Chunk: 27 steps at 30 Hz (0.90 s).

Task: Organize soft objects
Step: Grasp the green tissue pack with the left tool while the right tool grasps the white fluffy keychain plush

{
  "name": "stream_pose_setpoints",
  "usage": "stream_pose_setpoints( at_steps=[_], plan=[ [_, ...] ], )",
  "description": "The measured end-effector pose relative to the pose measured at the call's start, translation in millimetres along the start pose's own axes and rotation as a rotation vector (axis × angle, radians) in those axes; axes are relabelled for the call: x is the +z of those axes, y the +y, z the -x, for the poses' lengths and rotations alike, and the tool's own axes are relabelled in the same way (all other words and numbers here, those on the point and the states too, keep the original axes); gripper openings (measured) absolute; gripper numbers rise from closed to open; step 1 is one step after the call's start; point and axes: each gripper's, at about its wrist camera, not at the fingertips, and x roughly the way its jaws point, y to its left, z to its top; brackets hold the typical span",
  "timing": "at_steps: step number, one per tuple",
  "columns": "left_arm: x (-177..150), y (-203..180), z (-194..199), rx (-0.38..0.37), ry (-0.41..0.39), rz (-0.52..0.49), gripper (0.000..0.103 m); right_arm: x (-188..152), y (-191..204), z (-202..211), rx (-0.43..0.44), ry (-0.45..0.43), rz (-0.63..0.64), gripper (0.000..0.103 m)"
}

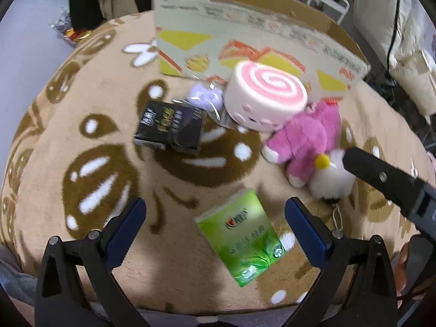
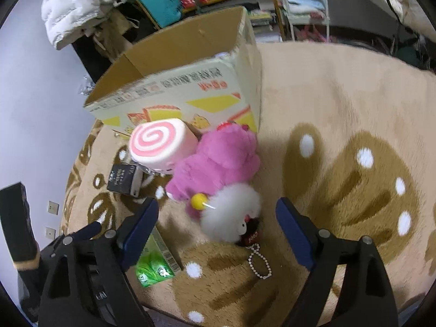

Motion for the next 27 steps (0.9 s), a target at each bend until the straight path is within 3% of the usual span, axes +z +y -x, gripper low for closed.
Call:
stream_pose_setpoints(
  at_steps=[3,9,11,13,14,27],
  plan=[
    [-2.5,-8.7,-8.0,0.001,0.026,-0.025,0.101,-0.2,-6.7,-8.8,0.016,0.041,-0.03,0.075],
    [-8.7,-21.5,-20.7,0.006,0.073,-0.056,0.099,-1.2,-7.1,-23.7,0.025,0.102,-0.033,0.06],
    [-10.1,-22.5,-22.8,0.006,0.083,-0.056,0.095,-1.3,-5.9,-27.4,0.021,0.113,-0.019,0.055],
    [-11.7,-22.5,-27.6,0.003,0.11,-0.051,0.077,-1.3,-3.0,-31.2,0.006,0.12,0.0,0.048],
    [-13.1,-22.6,-30.6,0.001,0.127,-0.047,0.074,-1.3,-2.7,-32.2,0.004,0.124,0.006,0.043],
    [-14.9,-25.1,-30.3,0.022,0.092,-0.071,0.071,-7.7,-1.9,-46.1,-0.068,0.184,0.038,0.038]
  ],
)
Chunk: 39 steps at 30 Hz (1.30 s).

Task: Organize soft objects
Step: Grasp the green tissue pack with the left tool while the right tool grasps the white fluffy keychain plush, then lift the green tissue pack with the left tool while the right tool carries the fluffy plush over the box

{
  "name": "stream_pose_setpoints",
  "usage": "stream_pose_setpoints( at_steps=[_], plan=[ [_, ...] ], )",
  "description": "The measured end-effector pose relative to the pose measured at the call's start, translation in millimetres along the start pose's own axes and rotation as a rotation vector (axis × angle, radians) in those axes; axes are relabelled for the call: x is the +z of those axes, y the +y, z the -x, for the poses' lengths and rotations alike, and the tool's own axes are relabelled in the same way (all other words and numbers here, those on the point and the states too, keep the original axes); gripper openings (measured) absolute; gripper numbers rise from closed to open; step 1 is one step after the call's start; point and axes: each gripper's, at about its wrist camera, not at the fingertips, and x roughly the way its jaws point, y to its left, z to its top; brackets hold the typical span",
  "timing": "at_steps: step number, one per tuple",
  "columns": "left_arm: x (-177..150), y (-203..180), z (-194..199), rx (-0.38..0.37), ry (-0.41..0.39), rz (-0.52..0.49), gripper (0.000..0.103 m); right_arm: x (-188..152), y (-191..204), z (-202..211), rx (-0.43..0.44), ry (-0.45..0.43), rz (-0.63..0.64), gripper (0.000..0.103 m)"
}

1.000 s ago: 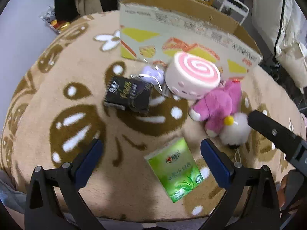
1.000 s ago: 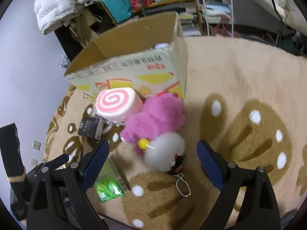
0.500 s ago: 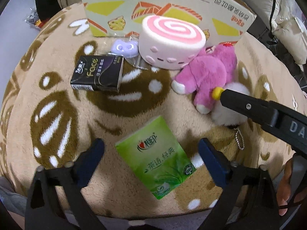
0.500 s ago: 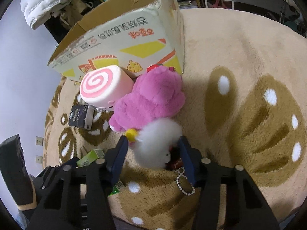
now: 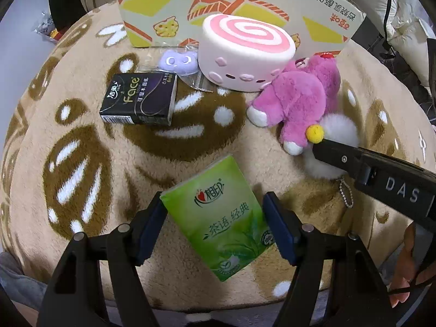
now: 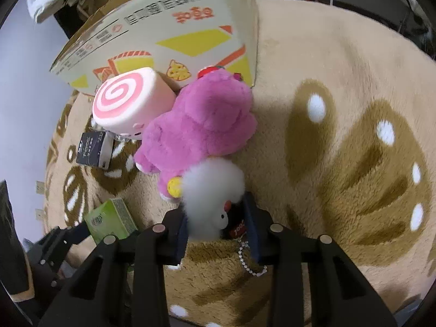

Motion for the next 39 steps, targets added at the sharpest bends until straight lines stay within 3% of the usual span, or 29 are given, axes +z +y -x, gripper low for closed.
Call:
stream_pose_setpoints(
  at_steps=[10,17,22,29,34,39],
  plan=[
    [2.6,13.5,16.4,0.036,-0.043,0.004,0.071,-3.2,13.9,7.3,-0.003,-0.052,0.031,0.035],
    [0.4,13.9,20.5,0.078,-0.089,-0.002,0.071,-6.3,19.0,36.8,-0.004,-0.148,0.072,0.035],
    [0.4,8.7,39.7,0.128,-0.213,-0.022,0.069,-12.5,28.4,66.9,0.032,-0.255,0.115,0.035],
    [0.1,7.9,65.8,0.124,-0.336,-0.015,0.064,-17.9,45.1,102.4,0.025,-0.448,0.194,0.035],
    [0.1,10.8,66.8,0.081,-0.332,-0.01,0.063,-21.2,56.6,108.7,0.012,-0.495,0.248,0.035],
    [-1.8,12.4,88.3,0.127,-0.458,-0.014,0.063,-23.5,59.7,113.9,-0.001,-0.528,0.267,0.035]
  ],
)
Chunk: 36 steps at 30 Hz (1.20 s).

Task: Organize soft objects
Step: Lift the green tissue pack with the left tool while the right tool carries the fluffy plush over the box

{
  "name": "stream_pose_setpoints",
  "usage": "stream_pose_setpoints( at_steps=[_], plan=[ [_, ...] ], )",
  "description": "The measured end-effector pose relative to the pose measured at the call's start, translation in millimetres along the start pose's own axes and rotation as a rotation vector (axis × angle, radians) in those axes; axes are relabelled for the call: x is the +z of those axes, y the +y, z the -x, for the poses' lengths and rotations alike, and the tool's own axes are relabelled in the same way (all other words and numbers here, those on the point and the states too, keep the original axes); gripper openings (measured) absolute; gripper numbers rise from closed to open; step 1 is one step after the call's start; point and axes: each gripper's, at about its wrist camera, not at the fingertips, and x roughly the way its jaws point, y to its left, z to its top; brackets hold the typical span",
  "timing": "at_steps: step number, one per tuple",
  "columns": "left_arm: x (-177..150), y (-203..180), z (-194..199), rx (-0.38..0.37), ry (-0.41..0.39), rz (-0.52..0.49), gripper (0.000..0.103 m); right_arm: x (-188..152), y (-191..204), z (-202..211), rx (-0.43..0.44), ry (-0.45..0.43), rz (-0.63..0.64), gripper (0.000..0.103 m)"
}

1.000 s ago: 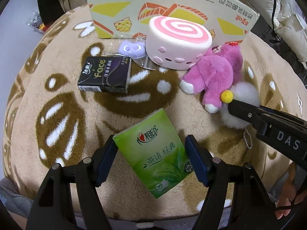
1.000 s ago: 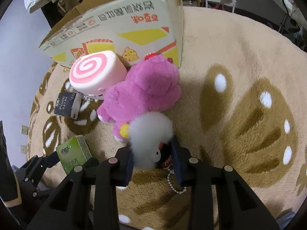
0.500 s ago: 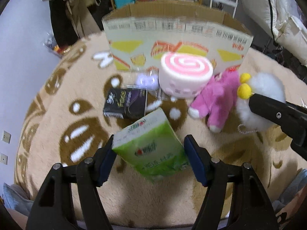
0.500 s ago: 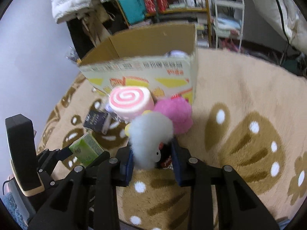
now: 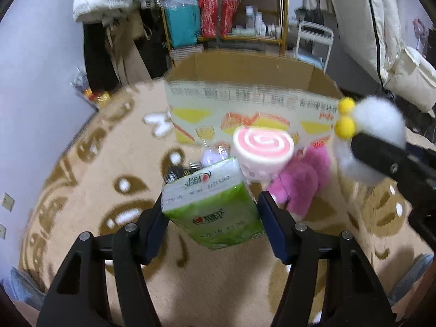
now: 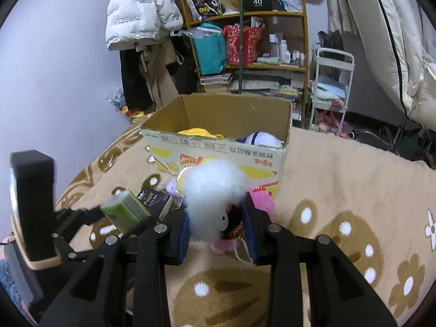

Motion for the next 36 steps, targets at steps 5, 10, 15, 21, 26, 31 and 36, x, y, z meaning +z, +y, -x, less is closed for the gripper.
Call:
stream_pose_setpoints(
  at_steps=[5,10,15,21,26,31,36],
  plan=[
    [9.4,5.7,22.3,0.029,-0.132,-0.013,0.063,3.1,-2.3,9.2,0.011,-0.058,-0.006,0.035],
    [18.0,12.2,38.8,0.047,-0.196,0.0,0.063,12.8,-4.9,17.6,0.03,-0.114,-0.012,0.035],
    [30.5,17.4,50.4,0.058,-0.26,-0.014,0.063,28.8,-6.7,22.4,0.047,-0.169,-0.031,0.036],
    [58.3,24.1,57.1,0.07,-0.335,-0.025,0.063,49.8,-7.3,18.6,0.038,-0.217,-0.012,0.036],
    [82.2,26.2,55.5,0.079,-0.384,-0.041,0.063,62.9,-5.2,11.9,0.024,-0.242,0.018,0.036],
    [109.0,24.7,49.5,0.079,-0.432,-0.058,0.063,74.1,-6.5,4.7,0.028,-0.262,0.034,0.036],
    [128.7,25.6,38.6,0.05,-0.432,-0.048,0.063,86.5,-12.0,-7.6,0.033,-0.269,0.027,0.036]
  ],
)
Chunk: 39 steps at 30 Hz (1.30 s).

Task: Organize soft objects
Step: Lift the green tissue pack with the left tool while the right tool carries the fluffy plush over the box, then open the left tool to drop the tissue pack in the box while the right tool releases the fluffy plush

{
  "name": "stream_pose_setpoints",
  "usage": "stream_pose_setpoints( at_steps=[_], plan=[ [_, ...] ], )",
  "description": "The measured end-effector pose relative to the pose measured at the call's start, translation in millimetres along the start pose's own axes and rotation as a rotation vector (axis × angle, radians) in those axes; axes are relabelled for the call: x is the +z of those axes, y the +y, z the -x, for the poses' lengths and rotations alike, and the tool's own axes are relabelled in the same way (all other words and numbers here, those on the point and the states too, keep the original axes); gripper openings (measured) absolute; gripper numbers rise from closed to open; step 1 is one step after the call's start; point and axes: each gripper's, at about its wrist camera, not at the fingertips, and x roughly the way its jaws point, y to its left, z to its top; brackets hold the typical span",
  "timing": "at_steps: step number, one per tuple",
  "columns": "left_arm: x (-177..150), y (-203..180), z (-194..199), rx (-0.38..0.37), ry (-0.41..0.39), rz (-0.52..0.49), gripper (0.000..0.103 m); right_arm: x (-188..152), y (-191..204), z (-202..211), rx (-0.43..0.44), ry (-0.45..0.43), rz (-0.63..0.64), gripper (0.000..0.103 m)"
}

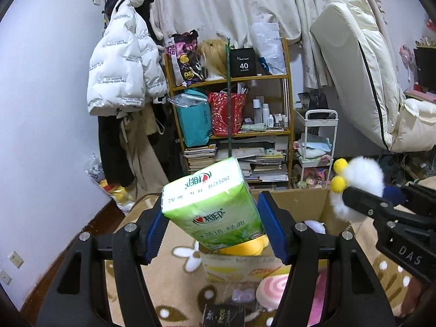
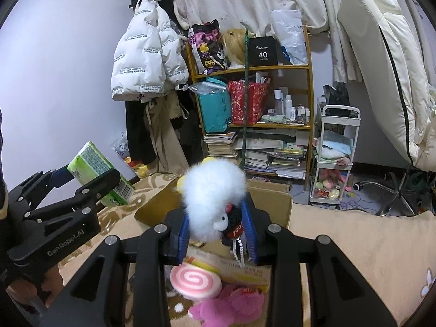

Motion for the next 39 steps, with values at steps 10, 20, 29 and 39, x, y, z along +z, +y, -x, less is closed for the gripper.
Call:
stream_pose_setpoints(
  at_steps=[10,20,29,39],
  plan=[
    [-0.6,-0.1,-41.9,0.009,0.028,-0.006,0.063,5.5,-7.9,-34.3,-0.019,0.009,0.019,0.036],
    [-11.5,4.4,-71.5,0.006,0.07,0.04,0.064,-0.7,-17.3,-61.2,-0.001,0.048,-0.007,0.036],
    [-24.5,-6.7,-90.7,-0.035,0.127,0.011,0.064,-12.3,-13.9,-72.3,-0.033,0.079,0.051,0.037],
    [-30.3,-6.9,-108.8,-0.078,0.203,0.061,0.064,-22.1,-9.8,-81.3,-0.05,0.145,0.071,0.037]
  ],
)
